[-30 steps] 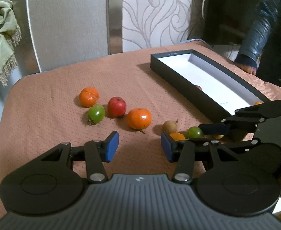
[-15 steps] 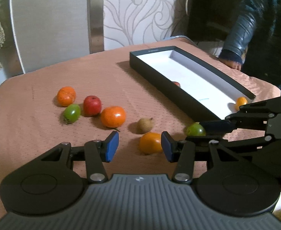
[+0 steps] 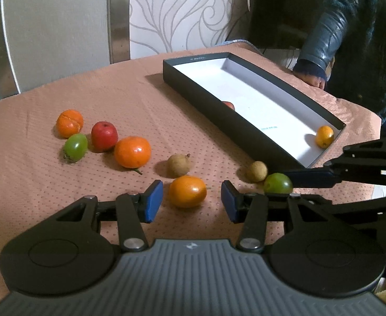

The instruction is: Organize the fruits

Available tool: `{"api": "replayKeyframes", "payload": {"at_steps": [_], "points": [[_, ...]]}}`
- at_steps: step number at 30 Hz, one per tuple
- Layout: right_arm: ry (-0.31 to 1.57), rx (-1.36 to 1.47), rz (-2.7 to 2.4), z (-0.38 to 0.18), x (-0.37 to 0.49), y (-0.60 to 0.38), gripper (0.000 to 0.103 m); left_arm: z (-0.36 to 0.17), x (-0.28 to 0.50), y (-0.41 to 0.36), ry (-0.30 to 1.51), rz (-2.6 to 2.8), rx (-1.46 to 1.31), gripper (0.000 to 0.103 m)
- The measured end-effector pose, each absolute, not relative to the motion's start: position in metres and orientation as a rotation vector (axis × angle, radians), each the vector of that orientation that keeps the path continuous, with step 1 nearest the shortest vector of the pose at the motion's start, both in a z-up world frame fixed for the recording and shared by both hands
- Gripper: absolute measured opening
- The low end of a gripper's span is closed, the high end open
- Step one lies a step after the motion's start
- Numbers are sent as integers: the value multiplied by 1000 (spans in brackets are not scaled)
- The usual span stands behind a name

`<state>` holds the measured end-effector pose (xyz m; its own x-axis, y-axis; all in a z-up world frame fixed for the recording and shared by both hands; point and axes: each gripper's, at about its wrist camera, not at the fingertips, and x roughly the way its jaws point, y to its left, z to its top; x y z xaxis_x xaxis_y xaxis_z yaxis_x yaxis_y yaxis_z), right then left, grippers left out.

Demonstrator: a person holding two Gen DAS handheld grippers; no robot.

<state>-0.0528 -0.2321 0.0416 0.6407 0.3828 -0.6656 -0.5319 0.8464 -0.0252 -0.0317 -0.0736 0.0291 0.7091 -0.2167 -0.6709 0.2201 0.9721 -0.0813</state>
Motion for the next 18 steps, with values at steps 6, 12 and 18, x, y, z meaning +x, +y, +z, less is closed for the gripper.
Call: {"api": "replayKeyframes", "payload": {"at_steps": [6,12,18], "points": [[696,-219,522,43,-55,-236,30,24,-26,-73,760,-230,-4,55],[696,-207,512,43,-55,-238,29,20,-22,-71,772,-221,-11,51],[695,-206,514,43,-56,-238,29,19,-22,-71,778,-229,-11,48]]}}
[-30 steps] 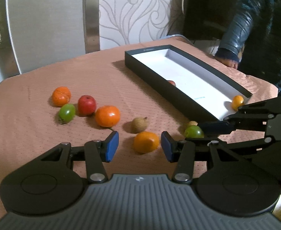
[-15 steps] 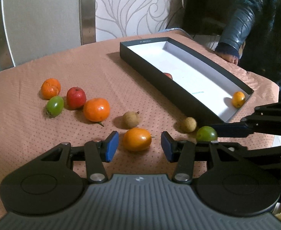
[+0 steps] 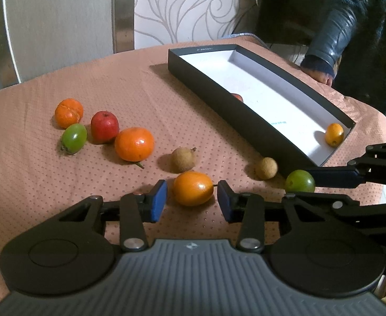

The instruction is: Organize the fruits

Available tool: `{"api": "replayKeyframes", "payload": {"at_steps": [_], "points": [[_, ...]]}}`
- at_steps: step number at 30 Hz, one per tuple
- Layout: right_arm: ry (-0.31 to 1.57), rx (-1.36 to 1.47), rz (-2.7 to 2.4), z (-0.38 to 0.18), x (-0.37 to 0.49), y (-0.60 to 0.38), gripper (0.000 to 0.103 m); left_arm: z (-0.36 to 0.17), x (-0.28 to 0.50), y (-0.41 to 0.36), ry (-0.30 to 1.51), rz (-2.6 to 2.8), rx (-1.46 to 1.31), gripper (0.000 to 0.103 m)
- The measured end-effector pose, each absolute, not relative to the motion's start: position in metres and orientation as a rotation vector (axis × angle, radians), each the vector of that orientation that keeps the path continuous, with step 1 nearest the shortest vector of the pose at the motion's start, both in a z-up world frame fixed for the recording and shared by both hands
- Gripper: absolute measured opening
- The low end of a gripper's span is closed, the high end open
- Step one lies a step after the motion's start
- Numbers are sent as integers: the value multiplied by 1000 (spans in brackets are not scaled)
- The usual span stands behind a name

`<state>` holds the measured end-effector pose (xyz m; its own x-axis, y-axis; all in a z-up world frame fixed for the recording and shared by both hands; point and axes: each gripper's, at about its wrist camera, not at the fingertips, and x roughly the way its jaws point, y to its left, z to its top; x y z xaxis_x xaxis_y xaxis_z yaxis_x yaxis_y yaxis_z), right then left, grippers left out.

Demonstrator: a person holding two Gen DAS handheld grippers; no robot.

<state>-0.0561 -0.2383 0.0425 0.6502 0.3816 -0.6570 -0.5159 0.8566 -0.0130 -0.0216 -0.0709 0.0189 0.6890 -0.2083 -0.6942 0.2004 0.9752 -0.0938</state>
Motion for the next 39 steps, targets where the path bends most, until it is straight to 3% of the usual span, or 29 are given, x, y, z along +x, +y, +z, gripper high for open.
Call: {"api": "replayKeyframes", "payload": {"at_steps": [9,13,39], "points": [[698,-207,520,42,-57,-237,29,19,-21,-70,779,-231,-14,48],[697,-206,525,42,-56,-236,29,18,-21,-70,785,-233,-21,40],[680,-197,586,43,-50,-222,29,31,-24,-35,745,-86,-31,39]]}}
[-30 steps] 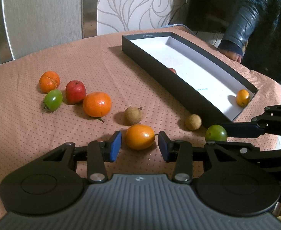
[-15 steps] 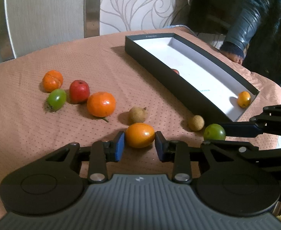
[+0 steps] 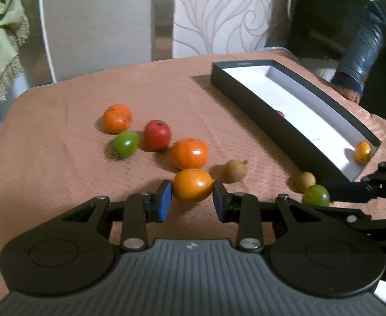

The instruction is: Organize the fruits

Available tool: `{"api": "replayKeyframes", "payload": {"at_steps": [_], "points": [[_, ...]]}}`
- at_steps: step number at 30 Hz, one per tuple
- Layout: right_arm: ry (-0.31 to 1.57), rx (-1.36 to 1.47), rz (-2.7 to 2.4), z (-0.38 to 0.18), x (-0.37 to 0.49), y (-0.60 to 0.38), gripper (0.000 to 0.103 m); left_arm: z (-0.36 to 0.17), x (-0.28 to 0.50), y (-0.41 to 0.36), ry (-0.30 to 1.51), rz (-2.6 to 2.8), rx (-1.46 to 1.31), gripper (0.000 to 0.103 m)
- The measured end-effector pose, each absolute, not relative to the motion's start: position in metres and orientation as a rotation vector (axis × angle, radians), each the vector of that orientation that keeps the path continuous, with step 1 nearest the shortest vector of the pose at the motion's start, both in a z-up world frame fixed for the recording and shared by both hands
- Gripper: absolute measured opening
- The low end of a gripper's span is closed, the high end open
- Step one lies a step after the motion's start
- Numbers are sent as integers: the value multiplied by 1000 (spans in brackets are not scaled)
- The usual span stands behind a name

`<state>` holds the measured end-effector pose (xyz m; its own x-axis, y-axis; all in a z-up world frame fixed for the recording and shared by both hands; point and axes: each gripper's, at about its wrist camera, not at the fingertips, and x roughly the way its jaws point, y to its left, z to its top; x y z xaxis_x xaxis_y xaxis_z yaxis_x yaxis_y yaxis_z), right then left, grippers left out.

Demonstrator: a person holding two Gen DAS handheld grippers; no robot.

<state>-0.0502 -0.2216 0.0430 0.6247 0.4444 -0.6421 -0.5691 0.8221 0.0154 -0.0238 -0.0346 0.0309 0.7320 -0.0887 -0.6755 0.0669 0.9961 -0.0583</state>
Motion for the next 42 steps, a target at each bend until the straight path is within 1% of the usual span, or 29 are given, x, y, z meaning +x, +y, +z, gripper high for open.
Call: {"api": "replayKeyframes", "payload": {"at_steps": [11,42], "points": [[677,-193,613,46,-50,-221,29,35,-26,-23,744,-35,-53,39],[610,-136,579,61,-51,-243,29,50,-18,-28,713,-22,-57,39]]}}
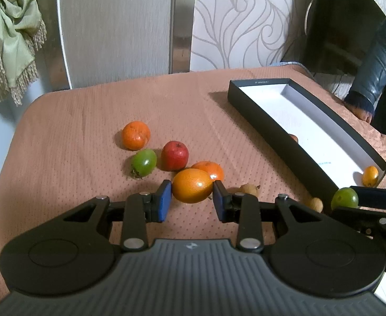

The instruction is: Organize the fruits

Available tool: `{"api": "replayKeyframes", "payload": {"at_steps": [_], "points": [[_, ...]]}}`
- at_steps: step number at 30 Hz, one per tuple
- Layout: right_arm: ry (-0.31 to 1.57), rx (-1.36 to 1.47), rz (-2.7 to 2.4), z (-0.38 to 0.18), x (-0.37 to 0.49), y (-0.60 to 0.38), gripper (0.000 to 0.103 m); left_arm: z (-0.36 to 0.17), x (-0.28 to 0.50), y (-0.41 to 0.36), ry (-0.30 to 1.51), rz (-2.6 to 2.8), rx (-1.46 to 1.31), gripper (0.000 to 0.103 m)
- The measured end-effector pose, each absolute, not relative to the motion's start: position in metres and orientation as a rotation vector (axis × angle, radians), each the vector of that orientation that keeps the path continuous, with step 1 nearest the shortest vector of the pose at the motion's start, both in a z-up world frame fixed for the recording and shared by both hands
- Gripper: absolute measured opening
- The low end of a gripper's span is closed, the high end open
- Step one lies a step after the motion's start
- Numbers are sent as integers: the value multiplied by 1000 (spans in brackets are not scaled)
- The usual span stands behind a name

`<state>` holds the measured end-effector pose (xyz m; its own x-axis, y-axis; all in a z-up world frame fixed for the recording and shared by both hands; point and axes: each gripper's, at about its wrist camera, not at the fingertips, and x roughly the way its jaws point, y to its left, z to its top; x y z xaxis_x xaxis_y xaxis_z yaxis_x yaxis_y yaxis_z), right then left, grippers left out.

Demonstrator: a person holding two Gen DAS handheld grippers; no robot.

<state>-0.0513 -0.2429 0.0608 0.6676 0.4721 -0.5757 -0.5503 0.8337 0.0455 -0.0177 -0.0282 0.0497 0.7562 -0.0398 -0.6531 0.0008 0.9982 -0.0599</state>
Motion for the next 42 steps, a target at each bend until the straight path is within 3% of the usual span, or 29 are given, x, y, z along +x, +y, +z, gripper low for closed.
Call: {"api": "replayKeyframes", "payload": {"at_steps": [16,42], "points": [[605,-125,561,61,-50,-252,29,59,-4,-48,692,-65,-44,39],[604,-67,398,61,-41,-305,29,72,72,-147,666,-281,36,39]]}}
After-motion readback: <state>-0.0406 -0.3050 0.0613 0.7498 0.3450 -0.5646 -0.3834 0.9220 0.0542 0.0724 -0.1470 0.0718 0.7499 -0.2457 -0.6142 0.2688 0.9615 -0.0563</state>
